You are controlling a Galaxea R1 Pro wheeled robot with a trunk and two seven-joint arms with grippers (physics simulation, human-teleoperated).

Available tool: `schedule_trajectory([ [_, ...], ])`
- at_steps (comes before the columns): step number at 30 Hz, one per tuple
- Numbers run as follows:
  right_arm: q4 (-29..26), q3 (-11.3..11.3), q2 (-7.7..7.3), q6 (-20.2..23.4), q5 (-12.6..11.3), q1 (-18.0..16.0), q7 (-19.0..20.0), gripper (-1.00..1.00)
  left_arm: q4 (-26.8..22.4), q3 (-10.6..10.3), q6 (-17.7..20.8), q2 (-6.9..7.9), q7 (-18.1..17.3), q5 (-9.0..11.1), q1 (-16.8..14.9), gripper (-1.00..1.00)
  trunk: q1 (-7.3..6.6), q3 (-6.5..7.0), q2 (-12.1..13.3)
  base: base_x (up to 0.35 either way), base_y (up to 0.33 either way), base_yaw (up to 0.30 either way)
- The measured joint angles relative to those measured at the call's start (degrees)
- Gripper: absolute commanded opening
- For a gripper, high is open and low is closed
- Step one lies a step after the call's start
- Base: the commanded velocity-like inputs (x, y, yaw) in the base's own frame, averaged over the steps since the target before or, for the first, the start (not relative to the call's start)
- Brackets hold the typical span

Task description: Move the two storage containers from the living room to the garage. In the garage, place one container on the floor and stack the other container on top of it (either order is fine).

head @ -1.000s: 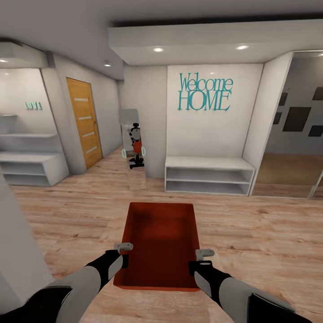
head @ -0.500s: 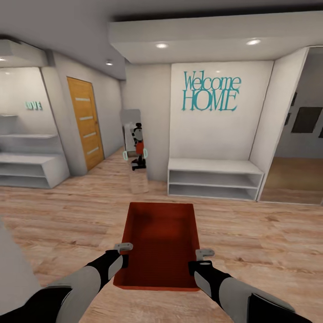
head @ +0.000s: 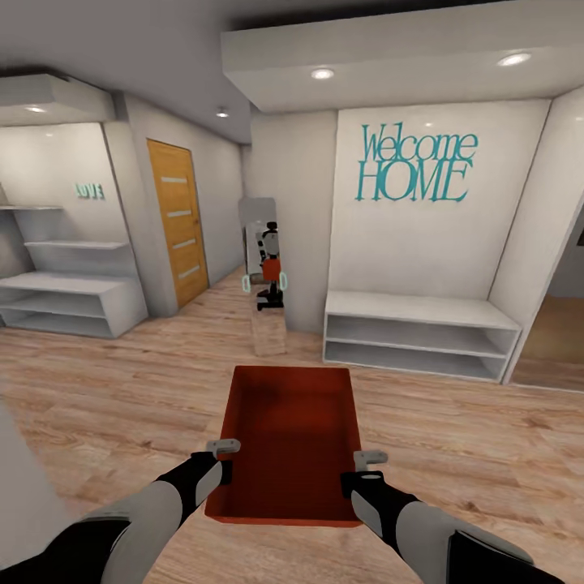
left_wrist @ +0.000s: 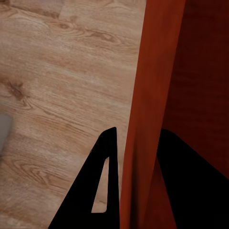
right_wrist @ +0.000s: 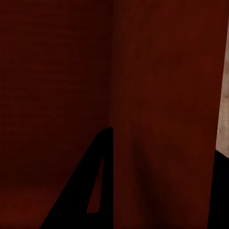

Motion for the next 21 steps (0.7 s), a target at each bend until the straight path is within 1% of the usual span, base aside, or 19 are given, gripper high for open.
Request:
schedule_trajectory([
  [21, 0.01, -0.02, 0.0, 0.0, 0.02, 0.0, 0.01, -1.0, 0.0, -0.01, 0.0, 0.0, 0.0, 0.01, 0.0, -1.0, 0.0, 0.0, 0.0, 0.321, 0.0, 0.0],
])
